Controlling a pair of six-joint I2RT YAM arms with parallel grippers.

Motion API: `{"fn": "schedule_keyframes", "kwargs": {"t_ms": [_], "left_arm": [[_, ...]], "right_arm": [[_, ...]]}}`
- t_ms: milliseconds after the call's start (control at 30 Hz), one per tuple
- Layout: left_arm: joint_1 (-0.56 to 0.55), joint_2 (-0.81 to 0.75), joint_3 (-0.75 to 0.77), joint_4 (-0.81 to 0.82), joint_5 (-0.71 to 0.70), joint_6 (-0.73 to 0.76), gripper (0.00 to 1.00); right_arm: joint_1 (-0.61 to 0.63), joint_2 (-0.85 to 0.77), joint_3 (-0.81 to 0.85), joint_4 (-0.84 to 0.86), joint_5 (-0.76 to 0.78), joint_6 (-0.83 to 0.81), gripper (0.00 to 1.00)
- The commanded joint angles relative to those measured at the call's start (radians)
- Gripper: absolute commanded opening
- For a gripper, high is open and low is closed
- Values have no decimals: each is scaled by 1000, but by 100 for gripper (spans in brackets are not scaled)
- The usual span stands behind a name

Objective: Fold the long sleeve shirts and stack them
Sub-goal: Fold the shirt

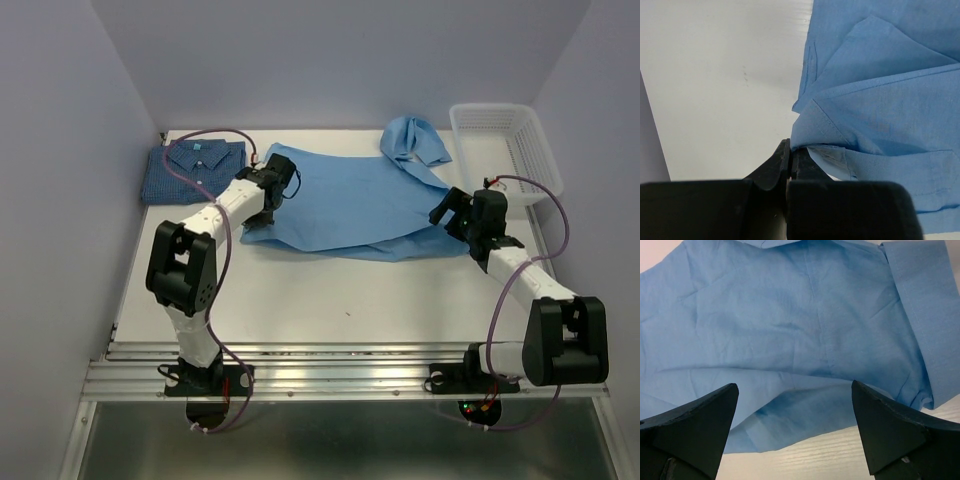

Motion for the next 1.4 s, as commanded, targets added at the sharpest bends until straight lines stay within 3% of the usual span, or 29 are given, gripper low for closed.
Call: {"fn": "schedule_keyframes", "kwargs": {"t_ms": [0,133,367,567,867,1000,1067,1100,1133,1200,1367], "left_arm": [[28,-33,-23,10,-43,18,0],[42,7,6,18,-38,32,0],[42,0,55,45,28,35,0],[42,-2,21,50,19,22,0],[42,-8,-11,85,36,22,0],[43,-17,-14,99,49,16,0],[42,-19,-17,110,58,13,0],[43,-20,-19,111,60,10,0],[42,-22,-17,111,60,7,0],[42,-24,-16,117,63,5,0],[42,-16,36,110,54,10,0]], "right_arm": [[-6,-32,20,11,3,-1,100],[-6,-30,33,10,-21,5,100],[-6,-24,71,-122,-227,151,100],[-6,-90,31,-236,-193,197,100],[-6,74,8,-44,-281,343,99],[-6,169,45,66,-269,379,85],[-6,200,30,167,-262,446,59],[-6,204,20,218,-267,462,41],[-6,208,7,256,-267,487,34],[-6,211,-10,330,-244,516,24],[-6,168,-32,330,-167,492,4]]}}
